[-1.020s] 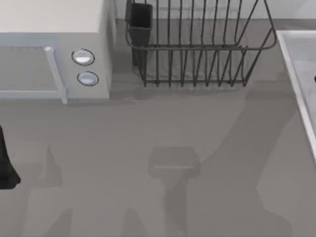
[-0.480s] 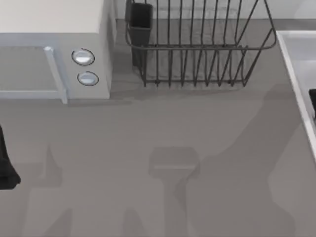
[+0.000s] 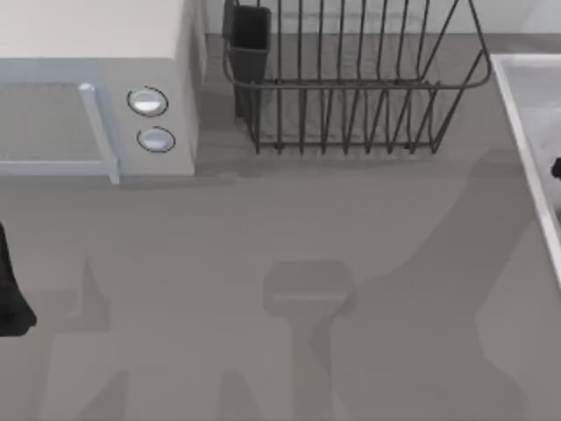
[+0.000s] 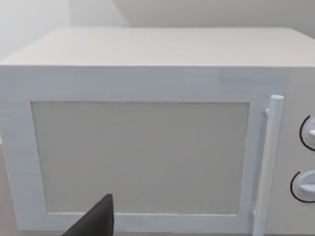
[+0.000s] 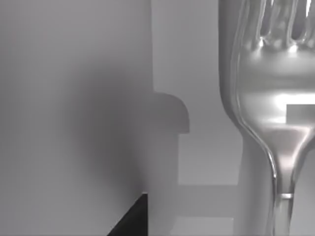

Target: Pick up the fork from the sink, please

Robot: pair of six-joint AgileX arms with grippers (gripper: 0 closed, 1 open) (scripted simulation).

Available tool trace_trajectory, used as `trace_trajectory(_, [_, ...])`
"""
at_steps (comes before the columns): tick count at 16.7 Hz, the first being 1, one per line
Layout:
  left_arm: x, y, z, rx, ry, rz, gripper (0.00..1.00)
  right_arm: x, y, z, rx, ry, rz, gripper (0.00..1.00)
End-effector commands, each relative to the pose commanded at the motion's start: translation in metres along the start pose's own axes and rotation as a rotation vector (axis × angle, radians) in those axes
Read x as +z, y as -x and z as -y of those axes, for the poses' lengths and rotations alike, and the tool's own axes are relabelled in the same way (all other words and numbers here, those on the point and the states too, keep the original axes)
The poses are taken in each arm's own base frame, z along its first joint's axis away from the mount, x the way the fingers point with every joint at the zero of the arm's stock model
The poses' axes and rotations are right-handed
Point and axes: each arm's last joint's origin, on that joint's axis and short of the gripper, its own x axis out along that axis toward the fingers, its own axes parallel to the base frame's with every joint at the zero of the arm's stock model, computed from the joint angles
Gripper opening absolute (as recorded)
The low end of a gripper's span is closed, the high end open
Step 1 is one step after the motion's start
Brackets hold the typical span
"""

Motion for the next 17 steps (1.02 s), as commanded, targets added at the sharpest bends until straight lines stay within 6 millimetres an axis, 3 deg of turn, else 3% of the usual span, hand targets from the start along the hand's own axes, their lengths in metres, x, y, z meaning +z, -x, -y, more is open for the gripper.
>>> trace_trajectory(5, [0.000,0.000,0.000,0.000,0.000,0.000,1.00,0.000,0.000,0.000,0.000,0.000,0.000,0.02])
trace_trajectory(13, [0.000,0.000,0.000,0.000,0.000,0.000,1.00,0.000,0.000,0.000,0.000,0.000,0.000,0.00])
trace_trajectory(14, [0.000,0.000,0.000,0.000,0.000,0.000,1.00,0.005,0.023,-0.001,0.000,-0.005,0.045,0.00])
trace_trajectory(17, [0.000,0.000,0.000,0.000,0.000,0.000,1.00,0.008,0.036,0.000,-0.001,-0.005,0.052,0.00])
